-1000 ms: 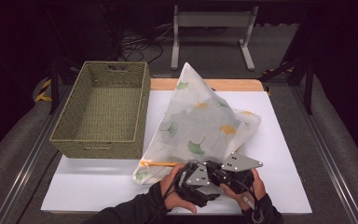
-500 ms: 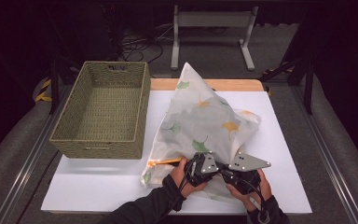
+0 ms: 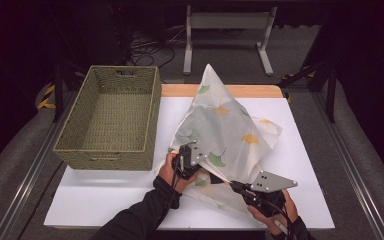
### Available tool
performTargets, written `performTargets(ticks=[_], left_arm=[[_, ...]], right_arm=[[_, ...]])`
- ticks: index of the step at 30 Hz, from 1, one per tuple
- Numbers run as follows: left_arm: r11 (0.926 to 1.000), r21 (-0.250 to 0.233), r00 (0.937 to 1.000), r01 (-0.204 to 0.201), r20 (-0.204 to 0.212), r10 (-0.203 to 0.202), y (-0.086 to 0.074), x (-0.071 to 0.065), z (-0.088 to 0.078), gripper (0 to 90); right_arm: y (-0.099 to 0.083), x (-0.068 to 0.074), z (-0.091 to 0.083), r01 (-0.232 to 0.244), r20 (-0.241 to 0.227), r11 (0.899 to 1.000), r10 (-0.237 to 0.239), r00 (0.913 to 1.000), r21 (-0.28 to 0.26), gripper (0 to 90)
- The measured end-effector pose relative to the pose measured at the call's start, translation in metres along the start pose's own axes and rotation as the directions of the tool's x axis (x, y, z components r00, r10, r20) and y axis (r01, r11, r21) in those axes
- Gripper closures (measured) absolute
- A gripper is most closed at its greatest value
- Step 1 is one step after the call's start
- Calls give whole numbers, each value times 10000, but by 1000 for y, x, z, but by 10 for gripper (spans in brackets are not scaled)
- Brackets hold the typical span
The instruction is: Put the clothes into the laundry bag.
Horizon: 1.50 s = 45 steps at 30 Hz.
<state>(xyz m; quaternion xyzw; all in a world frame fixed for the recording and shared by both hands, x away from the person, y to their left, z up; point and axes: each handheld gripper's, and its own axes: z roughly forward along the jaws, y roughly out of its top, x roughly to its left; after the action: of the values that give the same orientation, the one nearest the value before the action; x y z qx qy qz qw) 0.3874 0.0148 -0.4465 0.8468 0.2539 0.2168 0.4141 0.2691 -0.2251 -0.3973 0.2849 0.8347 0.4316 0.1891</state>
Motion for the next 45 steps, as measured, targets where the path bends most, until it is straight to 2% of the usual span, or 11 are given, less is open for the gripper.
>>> performTargets(ticks=[3,6,8,14,15,20,26,29,32,37,45], left_arm=[[9998,-222,9993,-13,368,21,-6,0,-4,866],[9980,-627,9894,78,1451,14,-10,-2,-21,662],[9974,-718,9856,-98,1678,217,-10,-4,-35,571],[9963,-800,9536,-312,2963,537,-13,-20,-60,424],[9962,-735,9435,-472,3243,687,-12,-24,-57,402],[9953,-485,9230,-839,3726,960,-4,-49,-30,310],[9934,320,9313,-1102,3523,919,2,-59,13,308],[9855,702,9500,-1545,2844,1286,7,-61,20,471],[9877,654,9483,-1423,2949,1171,8,-57,22,709],[9840,605,9634,-1677,2217,1505,14,-49,29,868],[9968,251,9960,-754,494,740,11,-34,30,878]], right_arm=[[0,2,5,110,-112,9999,-108,9999,120,894],[1,5,8,193,-176,9997,-190,9997,152,894],[3,6,8,218,-151,9997,-216,9997,99,894],[6,5,5,160,41,9999,-160,9999,-61,894],[6,5,6,165,22,9999,-165,9999,-51,893],[6,6,9,193,-45,9998,-193,9998,51,894],[2,6,14,134,-319,9995,-125,9994,273,893],[2,7,14,145,-362,9994,-133,9993,315,893],[2,6,15,144,-362,9993,-132,9993,333,893],[3,7,13,159,-347,9995,-150,9993,258,893],[1,6,11,59,-399,9995,-47,9992,296,894]])
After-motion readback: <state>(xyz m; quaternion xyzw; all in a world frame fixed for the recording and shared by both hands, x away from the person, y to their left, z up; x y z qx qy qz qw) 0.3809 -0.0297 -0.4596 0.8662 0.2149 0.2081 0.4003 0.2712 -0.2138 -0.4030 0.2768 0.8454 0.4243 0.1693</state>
